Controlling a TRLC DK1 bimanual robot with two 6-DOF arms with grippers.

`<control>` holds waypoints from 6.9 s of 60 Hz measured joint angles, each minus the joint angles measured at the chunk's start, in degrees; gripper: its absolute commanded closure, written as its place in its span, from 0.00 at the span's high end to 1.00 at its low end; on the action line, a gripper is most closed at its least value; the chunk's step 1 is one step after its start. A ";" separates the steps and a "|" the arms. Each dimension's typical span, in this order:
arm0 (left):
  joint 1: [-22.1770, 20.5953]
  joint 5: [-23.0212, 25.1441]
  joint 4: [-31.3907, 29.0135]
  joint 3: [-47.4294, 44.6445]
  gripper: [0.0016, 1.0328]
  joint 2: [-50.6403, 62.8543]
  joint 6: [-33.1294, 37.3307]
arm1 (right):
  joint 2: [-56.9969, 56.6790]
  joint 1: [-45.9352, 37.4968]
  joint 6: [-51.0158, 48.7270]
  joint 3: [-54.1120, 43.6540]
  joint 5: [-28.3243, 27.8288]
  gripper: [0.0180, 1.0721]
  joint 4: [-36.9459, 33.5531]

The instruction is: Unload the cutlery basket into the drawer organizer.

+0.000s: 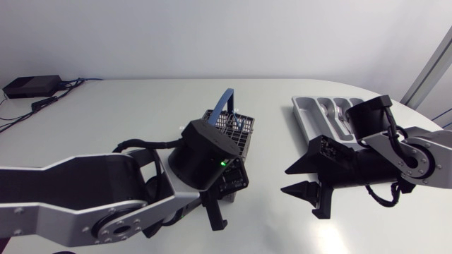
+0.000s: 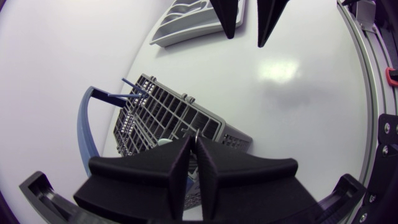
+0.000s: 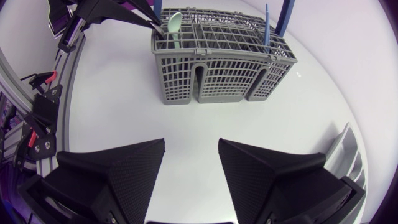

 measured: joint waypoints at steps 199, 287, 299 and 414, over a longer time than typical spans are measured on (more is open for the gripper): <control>18.38 32.37 0.15 17.07 0.07 0.87 -33.38 | -4.11 23.43 24.59 4.04 30.32 0.39 26.25; 21.11 32.54 0.11 18.99 0.77 0.96 -33.77 | -2.19 20.11 22.29 5.20 26.16 0.06 20.72; 24.06 32.89 -0.50 18.99 0.79 0.02 -32.98 | -5.44 5.77 15.80 4.09 12.68 0.06 16.46; 15.50 30.56 -24.41 24.02 0.80 2.62 11.26 | 35.54 -47.28 -72.00 25.75 5.31 0.09 -4.39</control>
